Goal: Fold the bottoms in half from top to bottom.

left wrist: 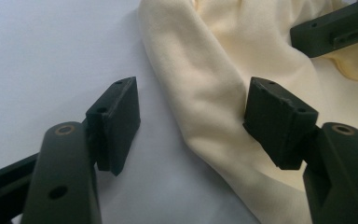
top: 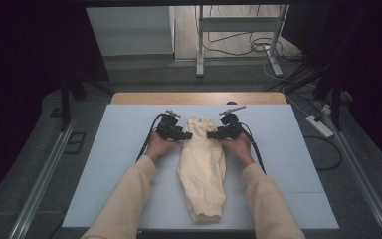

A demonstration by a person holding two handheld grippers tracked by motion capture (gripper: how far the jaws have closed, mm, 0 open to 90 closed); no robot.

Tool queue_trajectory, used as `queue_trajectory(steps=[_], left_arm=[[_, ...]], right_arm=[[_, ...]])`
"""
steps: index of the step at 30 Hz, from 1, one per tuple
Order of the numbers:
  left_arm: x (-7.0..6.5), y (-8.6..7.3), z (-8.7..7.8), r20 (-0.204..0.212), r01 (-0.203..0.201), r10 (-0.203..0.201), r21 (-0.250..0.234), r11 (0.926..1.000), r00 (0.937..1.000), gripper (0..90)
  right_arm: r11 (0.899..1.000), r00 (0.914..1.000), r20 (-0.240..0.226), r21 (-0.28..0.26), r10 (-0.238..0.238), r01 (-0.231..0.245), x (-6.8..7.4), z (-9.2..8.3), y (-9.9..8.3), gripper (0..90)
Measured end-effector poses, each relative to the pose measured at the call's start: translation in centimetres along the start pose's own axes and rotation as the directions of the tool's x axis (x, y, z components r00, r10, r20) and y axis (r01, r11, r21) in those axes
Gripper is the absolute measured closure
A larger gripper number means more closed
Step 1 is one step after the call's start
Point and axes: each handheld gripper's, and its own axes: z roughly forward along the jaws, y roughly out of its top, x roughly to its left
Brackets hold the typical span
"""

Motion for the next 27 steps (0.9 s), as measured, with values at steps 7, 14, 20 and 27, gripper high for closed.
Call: queue_trajectory(steps=[7,14,20,27], left_arm=[[-0.4,0.0,0.2,0.028,-0.002,0.002,0.006,1.0000,0.9996,50.6],[-1.1,-0.1,0.4,0.048,-0.019,0.018,0.016,0.9997,0.9987,77.7],[-1.1,-0.3,0.1,0.044,-0.050,0.050,0.009,0.9987,0.9978,81.0],[-1.1,-0.1,-0.5,0.053,-0.061,0.062,-0.010,0.9981,0.9967,81.1]], right_arm=[[1.000,0.9992,-0.035,0.013,-0.018,0.019,0.1,0.1,0.0,58.9],[0.998,0.9964,-0.070,0.026,-0.047,0.049,0.2,0.1,-0.1,71.7],[0.997,0.9946,-0.067,0.021,-0.078,0.080,0.4,-0.1,0.0,73.9],[0.995,0.9930,-0.064,0.013,-0.100,0.101,0.7,-0.6,0.3,74.3]])
